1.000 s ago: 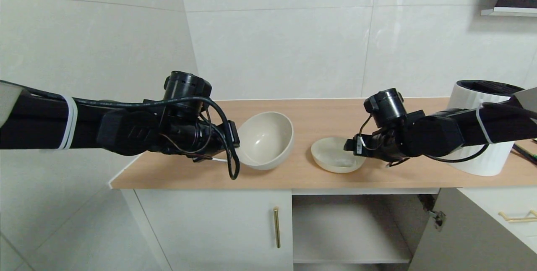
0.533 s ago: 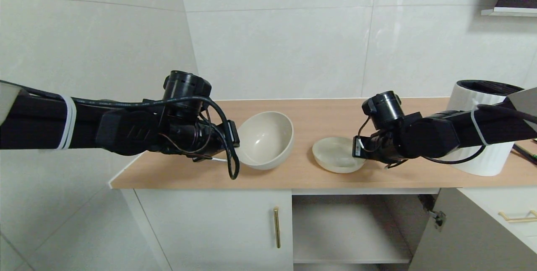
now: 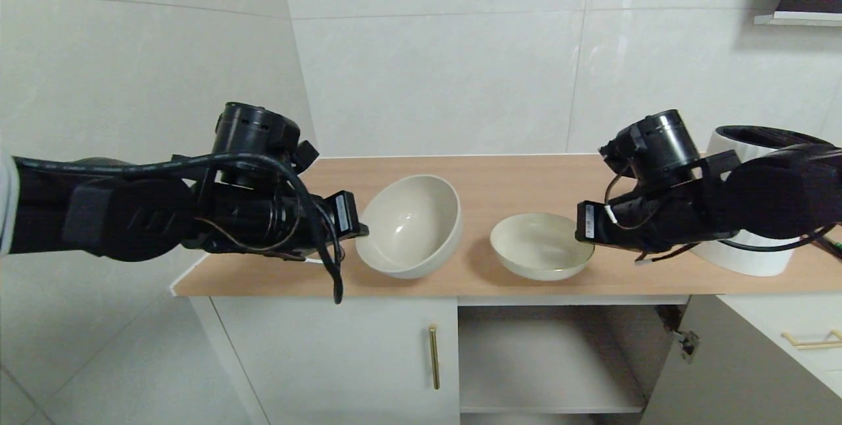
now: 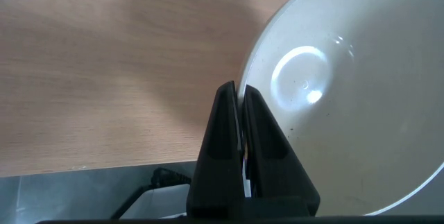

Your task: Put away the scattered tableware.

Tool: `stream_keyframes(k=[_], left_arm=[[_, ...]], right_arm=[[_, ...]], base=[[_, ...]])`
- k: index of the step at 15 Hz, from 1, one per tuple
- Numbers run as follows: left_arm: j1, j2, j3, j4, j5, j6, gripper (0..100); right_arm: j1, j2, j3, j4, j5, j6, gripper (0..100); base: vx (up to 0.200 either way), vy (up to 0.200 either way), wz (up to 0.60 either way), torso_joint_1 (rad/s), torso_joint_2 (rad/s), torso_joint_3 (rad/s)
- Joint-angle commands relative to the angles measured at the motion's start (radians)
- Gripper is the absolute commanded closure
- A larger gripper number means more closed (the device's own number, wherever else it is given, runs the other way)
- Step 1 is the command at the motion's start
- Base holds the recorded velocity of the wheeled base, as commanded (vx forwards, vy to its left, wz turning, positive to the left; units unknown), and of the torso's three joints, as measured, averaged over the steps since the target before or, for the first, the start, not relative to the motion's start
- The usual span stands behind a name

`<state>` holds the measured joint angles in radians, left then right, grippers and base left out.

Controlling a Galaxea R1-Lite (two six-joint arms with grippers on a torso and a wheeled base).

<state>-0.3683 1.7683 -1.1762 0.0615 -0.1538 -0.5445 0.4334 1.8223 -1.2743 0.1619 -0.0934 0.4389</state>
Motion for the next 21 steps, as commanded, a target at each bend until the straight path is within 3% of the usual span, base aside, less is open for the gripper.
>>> stream_keyframes(k=[1, 4, 5, 12, 18, 21], left_arm=[[0.0, -0.135, 0.099, 0.0, -0.056, 0.046, 100], [0.005, -0.254, 0.205, 0.0, -0.227, 0.143, 100], [0.006, -0.268, 0.214, 0.001, -0.245, 0.146, 100], [0.005, -0.239, 0.233, 0.003, -0.243, 0.149, 100], [-0.004, -0.222, 0.233, 0.001, -0.24, 0.149, 100], [-0.006, -0.213, 0.233, 0.0, -0.234, 0.149, 100]], right_arm=[[0.001, -0.158, 0.064, 0.044, 0.084, -0.003, 100], [0.001, -0.19, 0.142, 0.088, 0.089, -0.003, 100], [0.001, -0.218, 0.173, 0.09, 0.089, -0.003, 100], [-0.018, -0.284, 0.294, 0.085, 0.09, -0.046, 100], [-0.018, -0.275, 0.297, 0.085, 0.089, -0.046, 100], [-0.018, -0.265, 0.297, 0.085, 0.087, -0.048, 100]], base=[[0.0, 0.0, 0.0, 0.0, 0.0, 0.0], [0.0, 0.0, 0.0, 0.0, 0.0, 0.0], [0.0, 0.0, 0.0, 0.0, 0.0, 0.0], [0.0, 0.0, 0.0, 0.0, 0.0, 0.0], [-0.2, 0.0, 0.0, 0.005, 0.0, 0.003], [0.0, 0.0, 0.0, 0.0, 0.0, 0.0]])
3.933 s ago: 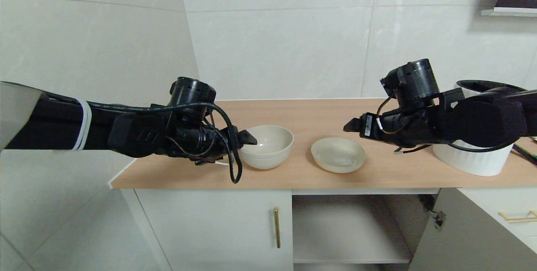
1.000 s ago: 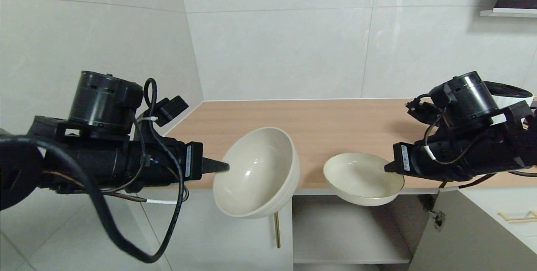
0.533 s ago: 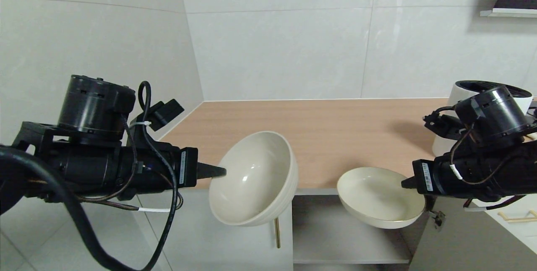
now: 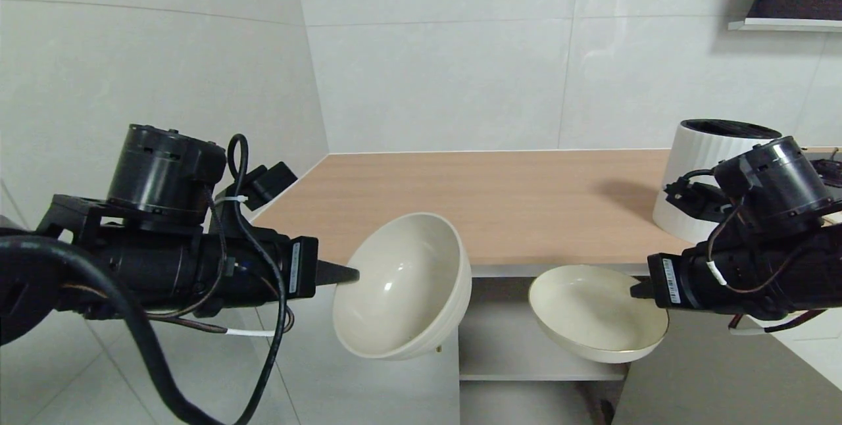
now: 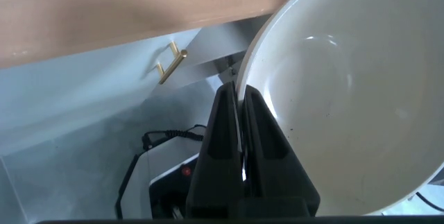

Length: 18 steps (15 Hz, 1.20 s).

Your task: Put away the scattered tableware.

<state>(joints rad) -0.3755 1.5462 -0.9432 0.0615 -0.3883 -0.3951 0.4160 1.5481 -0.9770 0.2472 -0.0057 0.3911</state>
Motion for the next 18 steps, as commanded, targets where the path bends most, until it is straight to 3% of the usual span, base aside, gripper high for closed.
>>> stream_keyframes(k=[1, 15, 18], left_arm=[[0.001, 0.011, -0.002, 0.0, 0.002, -0.001, 100], [-0.008, 0.022, 0.0, 0.0, 0.002, 0.001, 100], [-0.008, 0.022, 0.0, 0.0, 0.002, 0.001, 100]], right_arm=[[0.0, 0.02, 0.0, 0.0, -0.002, 0.002, 100], [-0.002, 0.067, 0.0, -0.006, -0.007, 0.0, 100], [-0.002, 0.067, 0.0, -0.006, -0.007, 0.0, 100]], base=[[0.0, 0.0, 0.0, 0.0, 0.0, 0.0], [0.0, 0.0, 0.0, 0.0, 0.0, 0.0], [0.0, 0.0, 0.0, -0.106, 0.28, 0.159]])
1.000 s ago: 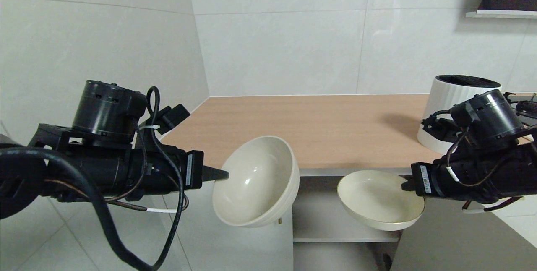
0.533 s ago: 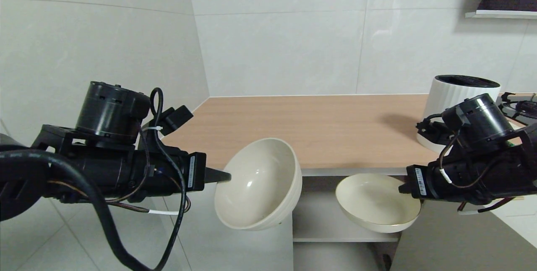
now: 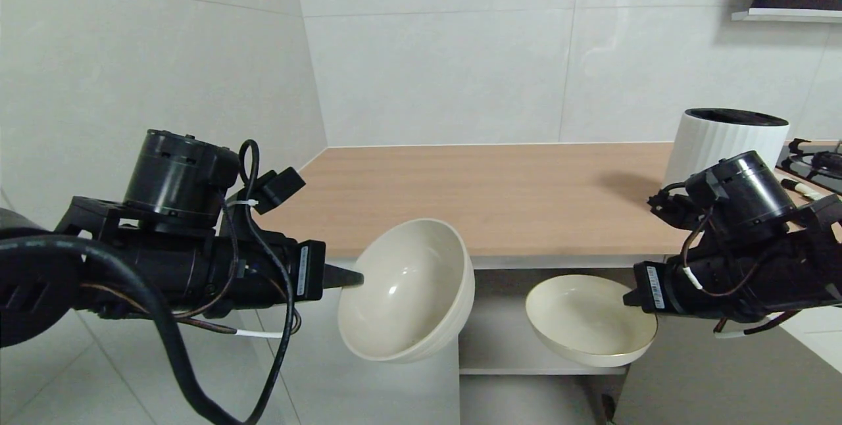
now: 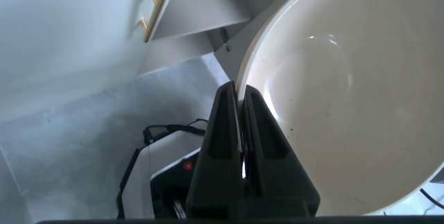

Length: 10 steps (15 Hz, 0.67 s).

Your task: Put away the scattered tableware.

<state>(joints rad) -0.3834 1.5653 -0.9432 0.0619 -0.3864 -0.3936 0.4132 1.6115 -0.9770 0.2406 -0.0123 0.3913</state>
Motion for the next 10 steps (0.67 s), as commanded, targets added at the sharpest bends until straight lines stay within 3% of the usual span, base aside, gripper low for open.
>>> stream_keyframes(k=[1, 10], left_arm=[[0.0, 0.004, 0.0, -0.001, 0.0, -0.001, 100], [0.0, 0.009, 0.0, -0.001, 0.0, -0.001, 100]], right_arm=[[0.001, 0.004, 0.0, 0.0, 0.0, 0.0, 100], [0.001, 0.013, 0.0, 0.0, 0.0, 0.001, 100]], base=[[0.0, 0.0, 0.0, -0.168, 0.42, 0.251], [0.0, 0.0, 0.0, -0.171, 0.46, 0.282]])
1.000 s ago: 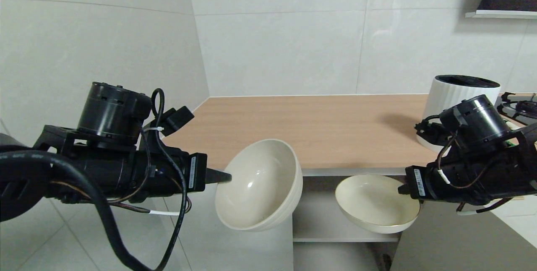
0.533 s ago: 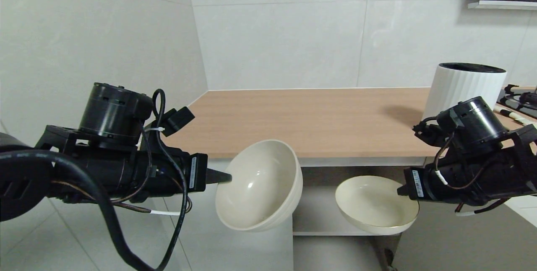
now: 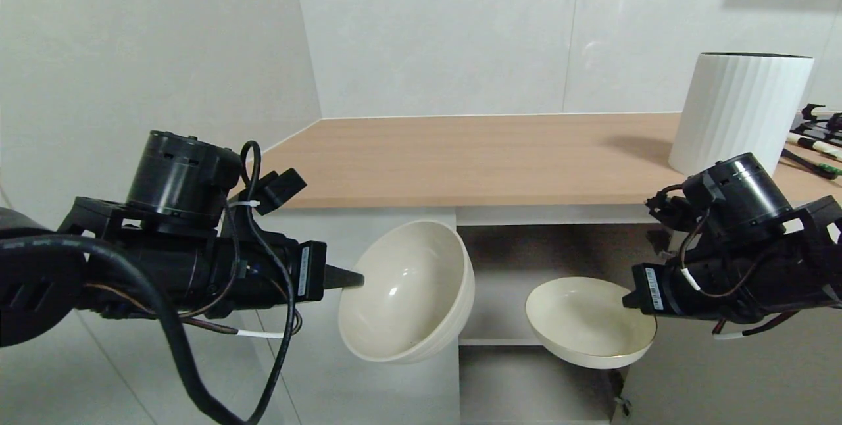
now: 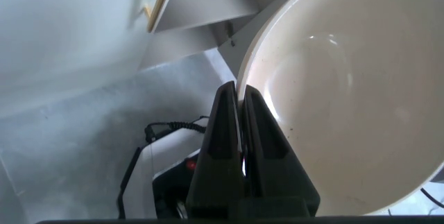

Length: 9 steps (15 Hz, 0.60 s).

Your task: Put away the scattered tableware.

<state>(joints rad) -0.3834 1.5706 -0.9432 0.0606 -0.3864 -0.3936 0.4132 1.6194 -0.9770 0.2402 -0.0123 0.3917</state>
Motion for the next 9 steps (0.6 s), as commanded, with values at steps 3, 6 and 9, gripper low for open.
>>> stream_keyframes(k=[3, 6, 9], left_arm=[[0.0, 0.005, 0.0, 0.001, 0.0, -0.001, 100], [0.0, 0.005, 0.0, 0.001, 0.0, -0.001, 100], [-0.008, 0.015, 0.001, 0.001, 0.0, 0.002, 100]], right_arm=[[0.001, 0.007, 0.0, 0.001, 0.0, -0.001, 100], [0.001, 0.013, 0.0, 0.001, 0.0, -0.001, 100], [0.001, 0.045, 0.009, -0.048, 0.0, 0.001, 100]], base=[[0.0, 0.0, 0.0, -0.136, 0.46, 0.313], [0.0, 0.0, 0.0, -0.069, 0.27, 0.194], [0.0, 0.0, 0.0, -0.009, 0.02, 0.012]])
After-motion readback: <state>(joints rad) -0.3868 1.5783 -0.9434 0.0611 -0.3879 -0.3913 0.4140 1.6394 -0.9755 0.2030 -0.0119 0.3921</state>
